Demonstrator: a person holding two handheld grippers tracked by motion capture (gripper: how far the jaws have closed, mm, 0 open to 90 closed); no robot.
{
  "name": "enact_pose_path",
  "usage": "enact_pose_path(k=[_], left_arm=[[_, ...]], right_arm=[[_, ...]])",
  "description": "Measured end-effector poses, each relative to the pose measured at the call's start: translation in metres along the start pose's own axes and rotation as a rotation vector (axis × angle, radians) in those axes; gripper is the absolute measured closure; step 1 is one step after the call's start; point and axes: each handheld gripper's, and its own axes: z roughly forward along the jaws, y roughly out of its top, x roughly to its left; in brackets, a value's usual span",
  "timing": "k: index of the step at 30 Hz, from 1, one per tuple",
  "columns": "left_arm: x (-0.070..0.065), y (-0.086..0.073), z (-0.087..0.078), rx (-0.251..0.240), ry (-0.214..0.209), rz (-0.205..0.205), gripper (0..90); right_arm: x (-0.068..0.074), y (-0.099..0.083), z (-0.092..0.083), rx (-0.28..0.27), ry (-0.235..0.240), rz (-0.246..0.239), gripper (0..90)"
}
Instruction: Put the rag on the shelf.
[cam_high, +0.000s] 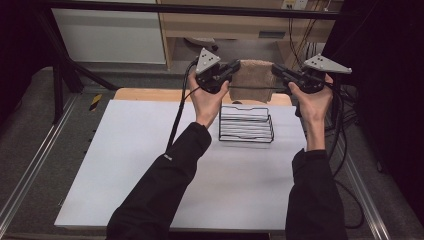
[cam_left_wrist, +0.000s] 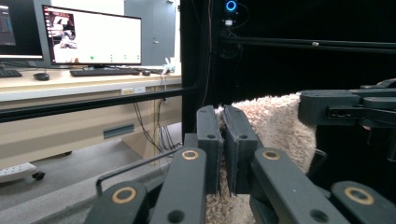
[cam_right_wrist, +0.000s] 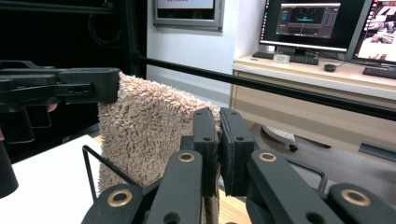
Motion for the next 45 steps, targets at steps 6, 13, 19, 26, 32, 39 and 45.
enact_pose_path(k=[6, 13, 19, 26, 32, 39, 45], left_arm=[[-0.002, -0.002, -0.005, 0.002, -0.007, 0.005, 85.5], [-0.004, -0.004, -0.012, 0.003, -0.02, 0.008, 85.4], [-0.005, -0.007, -0.016, 0.023, -0.027, 0.003, 85.3], [-0.01, -0.009, -0.02, 0.06, -0.03, 0.032, 84.9], [-0.017, -0.011, -0.023, 0.085, -0.039, 0.054, 84.2], [-0.02, -0.014, -0.027, 0.113, -0.041, 0.053, 82.7], [-0.022, -0.019, -0.029, 0.152, -0.057, 0.053, 81.2]], right_arm=[[0.002, -0.002, -0.005, -0.005, 0.014, -0.016, 86.1], [0.007, -0.002, -0.011, -0.005, 0.027, -0.033, 86.0], [0.011, -0.004, -0.014, 0.005, 0.034, -0.044, 85.9], [0.014, -0.009, -0.018, 0.022, 0.039, -0.044, 85.7], [0.016, -0.014, -0.025, 0.038, 0.045, -0.045, 85.5], [0.021, -0.022, -0.029, 0.056, 0.054, -0.048, 85.3], [0.023, -0.029, -0.032, 0.067, 0.069, -0.054, 85.2]])
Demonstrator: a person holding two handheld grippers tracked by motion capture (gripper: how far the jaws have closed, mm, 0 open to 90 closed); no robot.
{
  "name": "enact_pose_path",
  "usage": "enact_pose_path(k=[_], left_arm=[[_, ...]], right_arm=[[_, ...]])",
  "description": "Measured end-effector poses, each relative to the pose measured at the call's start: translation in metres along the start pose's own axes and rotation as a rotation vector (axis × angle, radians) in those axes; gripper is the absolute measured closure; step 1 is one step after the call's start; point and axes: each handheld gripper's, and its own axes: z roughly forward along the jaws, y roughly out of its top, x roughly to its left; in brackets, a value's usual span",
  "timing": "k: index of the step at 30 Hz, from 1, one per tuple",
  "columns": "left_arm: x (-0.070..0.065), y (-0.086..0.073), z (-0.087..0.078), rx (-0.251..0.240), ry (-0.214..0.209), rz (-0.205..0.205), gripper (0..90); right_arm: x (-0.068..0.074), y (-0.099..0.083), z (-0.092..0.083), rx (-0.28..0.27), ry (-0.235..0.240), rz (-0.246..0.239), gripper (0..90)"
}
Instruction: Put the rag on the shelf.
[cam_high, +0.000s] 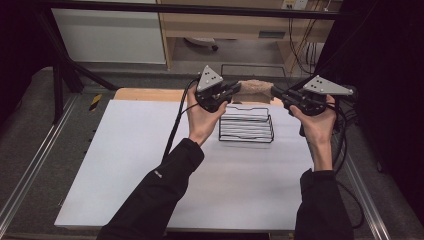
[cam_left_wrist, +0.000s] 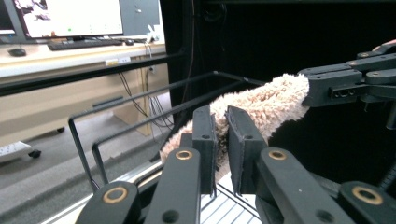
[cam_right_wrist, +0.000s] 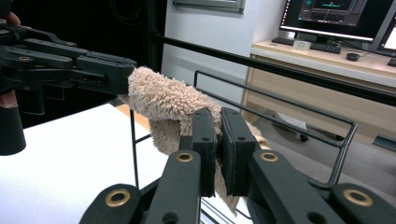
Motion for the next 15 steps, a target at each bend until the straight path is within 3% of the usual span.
enact_pose_path(k=[10, 15], left_arm=[[0.003, 0.004, -0.007, 0.046, -0.021, -0.014, 72.6], [0.007, 0.017, -0.014, 0.016, -0.021, -0.042, 68.9]], right_arm=[[0.0, -0.006, 0.0, 0.012, 0.014, -0.006, 85.2], [0.001, -0.006, 0.0, 0.021, 0.02, -0.018, 85.2]])
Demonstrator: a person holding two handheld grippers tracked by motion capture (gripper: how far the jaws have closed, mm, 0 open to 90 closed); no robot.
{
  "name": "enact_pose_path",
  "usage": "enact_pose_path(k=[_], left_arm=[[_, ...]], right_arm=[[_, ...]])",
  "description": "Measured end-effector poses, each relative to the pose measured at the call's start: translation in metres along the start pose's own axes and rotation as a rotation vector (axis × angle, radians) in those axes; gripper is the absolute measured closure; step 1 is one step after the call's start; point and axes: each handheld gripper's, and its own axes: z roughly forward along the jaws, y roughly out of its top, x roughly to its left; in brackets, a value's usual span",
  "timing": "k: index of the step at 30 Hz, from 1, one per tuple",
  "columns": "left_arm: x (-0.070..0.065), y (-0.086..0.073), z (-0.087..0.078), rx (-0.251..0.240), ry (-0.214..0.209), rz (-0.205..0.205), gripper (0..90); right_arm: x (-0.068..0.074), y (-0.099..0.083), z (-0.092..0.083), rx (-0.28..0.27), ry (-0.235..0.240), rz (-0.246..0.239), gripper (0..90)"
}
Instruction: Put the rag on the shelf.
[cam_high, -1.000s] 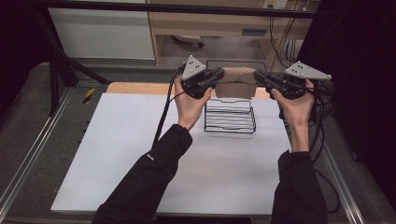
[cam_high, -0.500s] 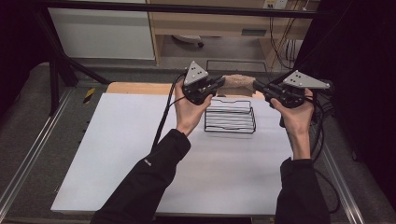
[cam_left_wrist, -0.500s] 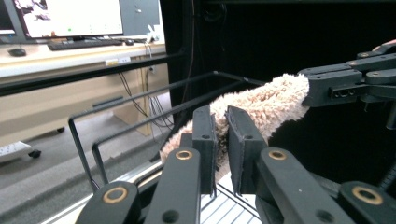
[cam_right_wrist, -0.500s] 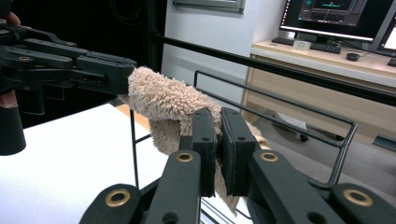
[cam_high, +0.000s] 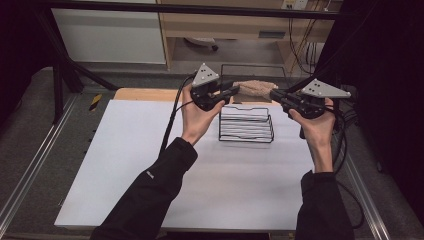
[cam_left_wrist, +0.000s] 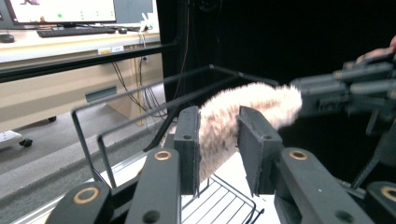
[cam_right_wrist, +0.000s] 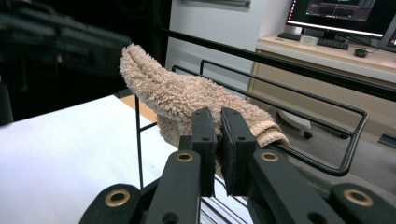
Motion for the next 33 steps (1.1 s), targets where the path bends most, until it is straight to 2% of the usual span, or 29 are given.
enact_pose_path(k=[4, 7, 11, 14, 19, 24, 29, 30, 33], left_arm=[[0.003, 0.012, -0.001, -0.007, -0.003, -0.016, 72.0], [0.003, 0.016, 0.005, 0.036, -0.017, -0.026, 77.4], [0.0, 0.011, 0.011, 0.114, -0.044, -0.019, 84.9], [-0.002, 0.007, 0.013, 0.145, -0.054, -0.014, 89.0], [-0.003, 0.001, 0.016, 0.166, -0.048, 0.001, 89.6], [-0.002, -0.005, 0.02, 0.183, -0.043, 0.003, 89.6], [-0.003, -0.011, 0.023, 0.202, -0.039, 0.022, 89.7], [-0.003, -0.012, 0.024, 0.204, -0.04, 0.025, 89.6], [-0.003, -0.016, 0.025, 0.209, -0.038, 0.028, 89.7]], right_arm=[[0.0, -0.001, 0.0, 0.006, 0.002, -0.008, 85.2], [0.0, -0.001, 0.0, 0.008, 0.003, -0.011, 85.1], [-0.001, -0.001, 0.0, 0.011, 0.006, -0.01, 84.8], [0.0, -0.002, 0.0, 0.018, 0.008, -0.011, 84.2], [0.0, -0.002, 0.0, 0.027, 0.016, -0.007, 81.2], [0.001, 0.001, -0.004, 0.03, 0.025, 0.006, 71.1], [0.002, 0.004, -0.008, 0.003, 0.036, 0.032, 63.6], [0.002, 0.004, -0.007, 0.004, 0.037, 0.037, 63.3], [0.003, 0.003, -0.004, 0.02, 0.039, 0.062, 71.9]])
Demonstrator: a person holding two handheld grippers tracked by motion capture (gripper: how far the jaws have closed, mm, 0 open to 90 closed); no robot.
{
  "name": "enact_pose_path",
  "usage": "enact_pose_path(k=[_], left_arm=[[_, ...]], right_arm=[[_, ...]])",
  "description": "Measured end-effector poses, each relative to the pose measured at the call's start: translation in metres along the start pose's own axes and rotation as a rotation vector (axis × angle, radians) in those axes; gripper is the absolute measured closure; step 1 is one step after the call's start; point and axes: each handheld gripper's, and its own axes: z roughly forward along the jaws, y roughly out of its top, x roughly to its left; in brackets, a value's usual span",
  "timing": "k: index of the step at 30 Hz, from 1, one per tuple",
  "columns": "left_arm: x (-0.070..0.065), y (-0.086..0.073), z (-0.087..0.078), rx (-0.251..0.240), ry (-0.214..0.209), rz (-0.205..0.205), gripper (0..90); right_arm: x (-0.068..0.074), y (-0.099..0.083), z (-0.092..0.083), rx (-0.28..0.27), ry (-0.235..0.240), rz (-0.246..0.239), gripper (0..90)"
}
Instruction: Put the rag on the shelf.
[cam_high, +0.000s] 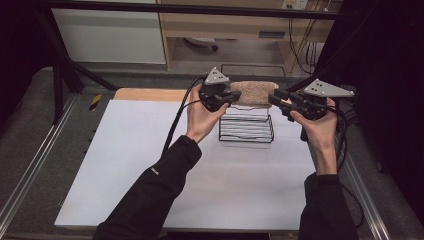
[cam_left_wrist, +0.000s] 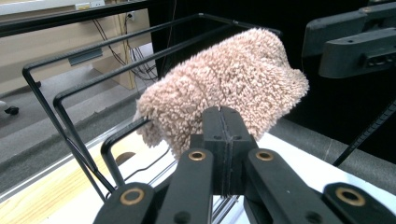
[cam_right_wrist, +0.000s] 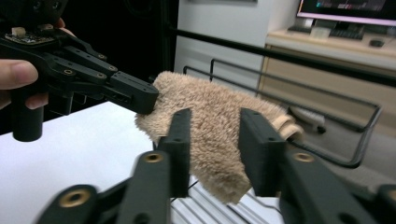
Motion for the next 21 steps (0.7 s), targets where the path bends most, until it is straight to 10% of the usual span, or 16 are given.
enact_pose_path(k=[6, 21], left_arm=[[0.002, -0.007, 0.004, 0.009, 0.012, 0.014, 89.6], [0.004, -0.012, 0.008, 0.009, 0.018, 0.013, 89.5]], right_arm=[[-0.002, -0.017, 0.011, 0.037, -0.012, 0.06, 90.0], [-0.008, -0.03, 0.02, 0.04, -0.06, 0.101, 90.0]])
